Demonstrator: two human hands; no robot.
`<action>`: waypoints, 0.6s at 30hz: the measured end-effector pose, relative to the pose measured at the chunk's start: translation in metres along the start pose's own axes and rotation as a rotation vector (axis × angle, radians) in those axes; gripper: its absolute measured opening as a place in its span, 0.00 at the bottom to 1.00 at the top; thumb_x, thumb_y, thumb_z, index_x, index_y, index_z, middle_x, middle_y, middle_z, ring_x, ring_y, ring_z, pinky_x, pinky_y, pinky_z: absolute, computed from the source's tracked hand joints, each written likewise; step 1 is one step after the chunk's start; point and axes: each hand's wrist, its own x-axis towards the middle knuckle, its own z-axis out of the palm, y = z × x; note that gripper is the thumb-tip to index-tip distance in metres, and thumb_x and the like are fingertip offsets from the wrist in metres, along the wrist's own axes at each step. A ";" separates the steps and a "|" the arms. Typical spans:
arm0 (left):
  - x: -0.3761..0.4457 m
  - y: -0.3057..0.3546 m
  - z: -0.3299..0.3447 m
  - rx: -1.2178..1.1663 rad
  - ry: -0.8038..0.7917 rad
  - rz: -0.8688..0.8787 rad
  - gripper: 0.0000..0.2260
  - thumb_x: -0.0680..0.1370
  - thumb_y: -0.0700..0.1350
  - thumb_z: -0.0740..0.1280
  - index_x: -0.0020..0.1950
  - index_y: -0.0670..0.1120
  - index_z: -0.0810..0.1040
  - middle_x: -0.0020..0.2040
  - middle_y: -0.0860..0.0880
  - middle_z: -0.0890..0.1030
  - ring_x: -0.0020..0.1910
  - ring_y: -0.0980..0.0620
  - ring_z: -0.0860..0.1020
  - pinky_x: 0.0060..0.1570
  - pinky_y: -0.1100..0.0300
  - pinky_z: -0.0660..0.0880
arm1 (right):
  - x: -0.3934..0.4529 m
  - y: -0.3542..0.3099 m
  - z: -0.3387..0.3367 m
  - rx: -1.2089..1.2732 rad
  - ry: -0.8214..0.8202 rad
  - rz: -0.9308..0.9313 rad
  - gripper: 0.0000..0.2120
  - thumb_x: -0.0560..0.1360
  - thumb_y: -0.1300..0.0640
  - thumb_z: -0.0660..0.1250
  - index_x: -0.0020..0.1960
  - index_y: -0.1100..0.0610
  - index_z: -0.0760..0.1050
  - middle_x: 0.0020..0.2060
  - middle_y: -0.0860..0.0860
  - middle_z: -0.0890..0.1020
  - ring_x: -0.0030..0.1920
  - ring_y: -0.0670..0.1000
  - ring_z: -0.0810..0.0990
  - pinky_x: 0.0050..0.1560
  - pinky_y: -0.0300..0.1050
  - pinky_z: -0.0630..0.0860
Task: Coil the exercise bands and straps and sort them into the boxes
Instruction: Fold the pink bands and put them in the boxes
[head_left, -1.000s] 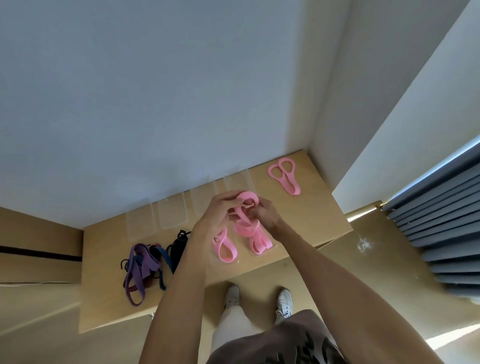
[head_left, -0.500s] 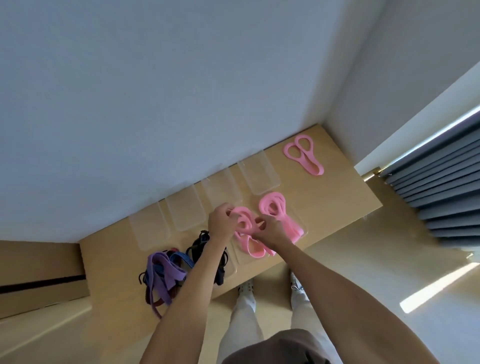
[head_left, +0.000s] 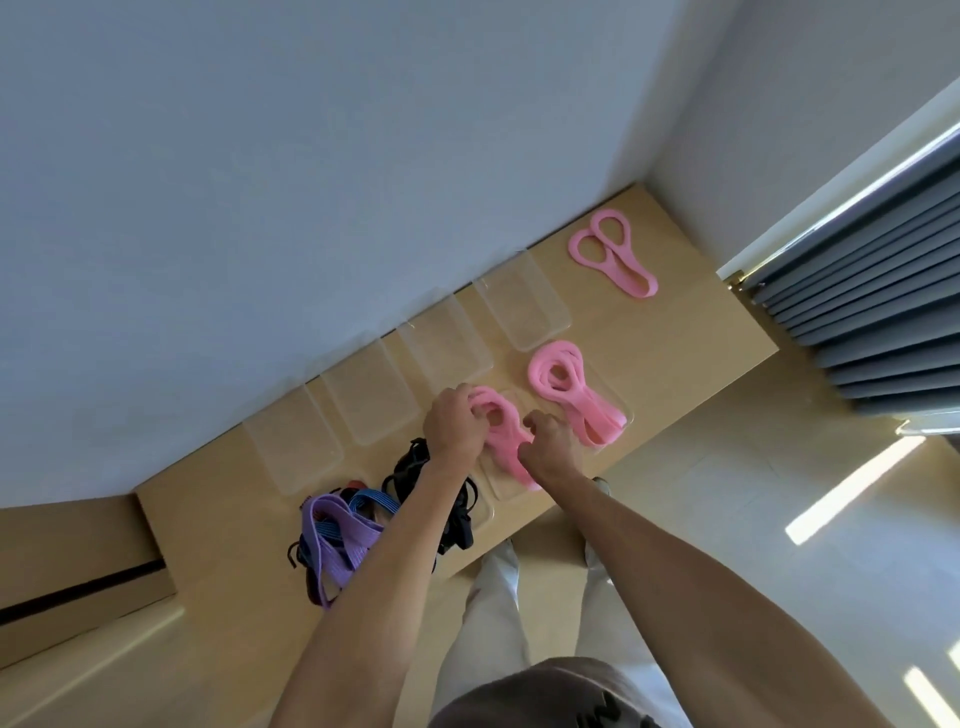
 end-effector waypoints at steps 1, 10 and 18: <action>0.000 0.007 -0.006 0.005 0.020 0.007 0.08 0.81 0.44 0.68 0.58 0.45 0.81 0.52 0.47 0.83 0.52 0.48 0.81 0.48 0.56 0.78 | -0.001 -0.003 -0.008 -0.012 0.030 -0.012 0.20 0.71 0.67 0.66 0.62 0.60 0.79 0.57 0.56 0.83 0.56 0.57 0.81 0.49 0.49 0.79; 0.023 0.110 -0.076 -0.165 0.201 0.290 0.07 0.77 0.39 0.66 0.50 0.43 0.83 0.45 0.47 0.85 0.45 0.47 0.82 0.45 0.51 0.79 | 0.020 -0.035 -0.140 0.072 0.226 -0.118 0.22 0.71 0.67 0.65 0.64 0.60 0.77 0.60 0.59 0.79 0.57 0.61 0.78 0.52 0.47 0.73; 0.079 0.226 -0.024 0.011 0.035 0.432 0.09 0.77 0.39 0.65 0.55 0.44 0.81 0.51 0.47 0.84 0.51 0.46 0.81 0.50 0.51 0.78 | 0.076 0.026 -0.234 0.006 0.233 -0.036 0.23 0.73 0.65 0.64 0.68 0.59 0.74 0.62 0.59 0.76 0.60 0.61 0.76 0.58 0.50 0.75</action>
